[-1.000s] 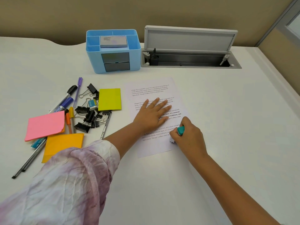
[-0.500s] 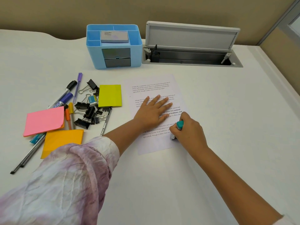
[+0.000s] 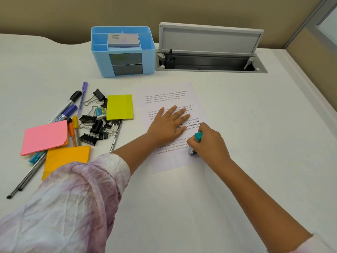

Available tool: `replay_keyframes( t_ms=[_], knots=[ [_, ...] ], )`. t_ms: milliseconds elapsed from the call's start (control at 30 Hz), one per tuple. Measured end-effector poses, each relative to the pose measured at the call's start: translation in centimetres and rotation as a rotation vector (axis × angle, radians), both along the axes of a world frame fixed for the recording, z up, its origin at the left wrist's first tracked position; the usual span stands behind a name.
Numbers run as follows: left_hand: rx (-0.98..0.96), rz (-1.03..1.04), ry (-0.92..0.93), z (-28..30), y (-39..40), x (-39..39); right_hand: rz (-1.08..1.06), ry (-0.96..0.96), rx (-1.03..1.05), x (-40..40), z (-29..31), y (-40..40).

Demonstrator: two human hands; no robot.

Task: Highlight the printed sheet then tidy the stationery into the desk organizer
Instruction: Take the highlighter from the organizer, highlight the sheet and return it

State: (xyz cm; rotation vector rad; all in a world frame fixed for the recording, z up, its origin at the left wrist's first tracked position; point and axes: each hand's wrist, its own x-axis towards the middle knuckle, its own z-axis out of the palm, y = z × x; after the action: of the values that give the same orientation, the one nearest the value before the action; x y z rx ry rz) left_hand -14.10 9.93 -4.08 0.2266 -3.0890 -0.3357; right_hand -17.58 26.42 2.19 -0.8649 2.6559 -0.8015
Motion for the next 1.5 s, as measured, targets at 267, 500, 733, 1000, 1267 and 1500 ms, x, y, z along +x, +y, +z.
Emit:
replay_keyframes(
  t_ms=[267, 500, 733, 1000, 1267, 1500],
  knots=[
    [-0.006, 0.003, -0.003, 0.0, 0.1, 0.0, -0.239, -0.142, -0.341, -1.7, 2.5, 0.8],
    [0.000, 0.005, -0.006, 0.0, 0.1, 0.0, -0.324, -0.098, -0.376, -4.0, 3.5, 0.8],
    [0.055, 0.034, -0.004, 0.9, 0.1, -0.3, -0.332, -0.080, -0.347, -3.8, 3.8, 0.3],
    [-0.012, 0.175, 0.174, 1.6, -2.7, 2.9, -0.341, -0.395, -0.548, -4.5, 4.2, -1.1],
    [-0.114, 0.304, 0.173, 1.0, -6.0, 7.1, -0.298, -0.640, -0.561, -5.8, 5.4, -7.7],
    [-0.148, 0.237, 0.078, 0.9, -5.8, 7.7, -0.128, -0.677, -0.603, -8.0, 7.6, -17.0]
  ],
)
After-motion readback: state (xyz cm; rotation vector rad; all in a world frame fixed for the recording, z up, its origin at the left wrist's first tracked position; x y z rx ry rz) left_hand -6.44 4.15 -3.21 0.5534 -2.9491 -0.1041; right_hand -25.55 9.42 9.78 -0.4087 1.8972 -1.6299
